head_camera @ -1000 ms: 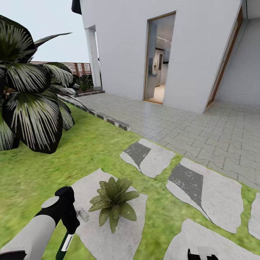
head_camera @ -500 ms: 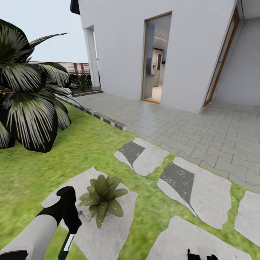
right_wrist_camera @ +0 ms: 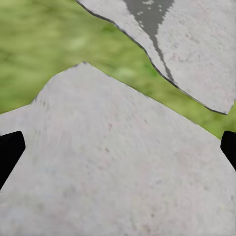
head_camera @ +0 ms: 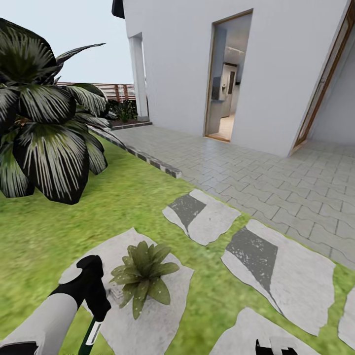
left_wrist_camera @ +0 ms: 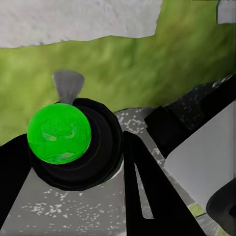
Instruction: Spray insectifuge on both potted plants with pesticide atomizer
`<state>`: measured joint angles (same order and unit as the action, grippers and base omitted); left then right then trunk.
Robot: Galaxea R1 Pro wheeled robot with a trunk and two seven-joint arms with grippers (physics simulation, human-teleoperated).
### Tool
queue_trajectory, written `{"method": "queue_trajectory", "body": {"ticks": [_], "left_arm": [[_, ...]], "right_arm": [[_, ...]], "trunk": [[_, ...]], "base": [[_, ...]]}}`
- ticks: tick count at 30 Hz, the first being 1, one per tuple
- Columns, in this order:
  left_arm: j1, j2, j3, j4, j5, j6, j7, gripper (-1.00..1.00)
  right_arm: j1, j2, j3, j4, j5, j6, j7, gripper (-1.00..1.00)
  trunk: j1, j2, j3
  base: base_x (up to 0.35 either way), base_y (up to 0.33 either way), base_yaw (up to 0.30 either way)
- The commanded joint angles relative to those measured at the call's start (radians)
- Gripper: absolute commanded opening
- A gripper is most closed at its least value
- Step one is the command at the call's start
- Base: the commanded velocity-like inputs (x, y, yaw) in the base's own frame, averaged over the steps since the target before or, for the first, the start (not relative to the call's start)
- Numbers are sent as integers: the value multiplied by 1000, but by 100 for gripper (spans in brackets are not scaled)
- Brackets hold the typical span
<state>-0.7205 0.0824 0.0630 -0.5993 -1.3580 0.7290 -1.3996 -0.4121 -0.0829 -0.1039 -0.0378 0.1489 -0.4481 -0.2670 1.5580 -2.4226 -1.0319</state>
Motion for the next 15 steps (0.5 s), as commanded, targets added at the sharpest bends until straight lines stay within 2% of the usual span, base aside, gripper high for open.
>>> {"method": "queue_trajectory", "body": {"ticks": [1, 4, 6, 13, 15], "left_arm": [[-2, -3, 2, -6, -9, 12, -17, -100], [-14, -6, -4, -12, -13, 13, -75, -100], [-36, -15, -9, -19, -23, 12, -146, -100], [-141, -21, -13, -23, -55, 12, -171, -100], [-167, -20, -25, -22, -73, 12, -171, -100]], "right_arm": [[-1, 0, -8, 1, 11, -3, -3, 100], [-1, 0, -8, 1, 11, -3, -3, 100], [-1, 0, -8, 1, 11, -3, -3, 100], [-1, -1, -8, 1, 11, -3, -3, 100], [-1, -1, -8, 1, 11, -3, -3, 100]], "trunk": [[0, 0, -1], [0, 0, -1], [0, 0, -1], [0, 0, -1], [0, 0, -1]], "base": [[4, 0, 22], [1, 0, 7], [0, 0, 1], [0, 0, 0], [0, 0, 7]]}}
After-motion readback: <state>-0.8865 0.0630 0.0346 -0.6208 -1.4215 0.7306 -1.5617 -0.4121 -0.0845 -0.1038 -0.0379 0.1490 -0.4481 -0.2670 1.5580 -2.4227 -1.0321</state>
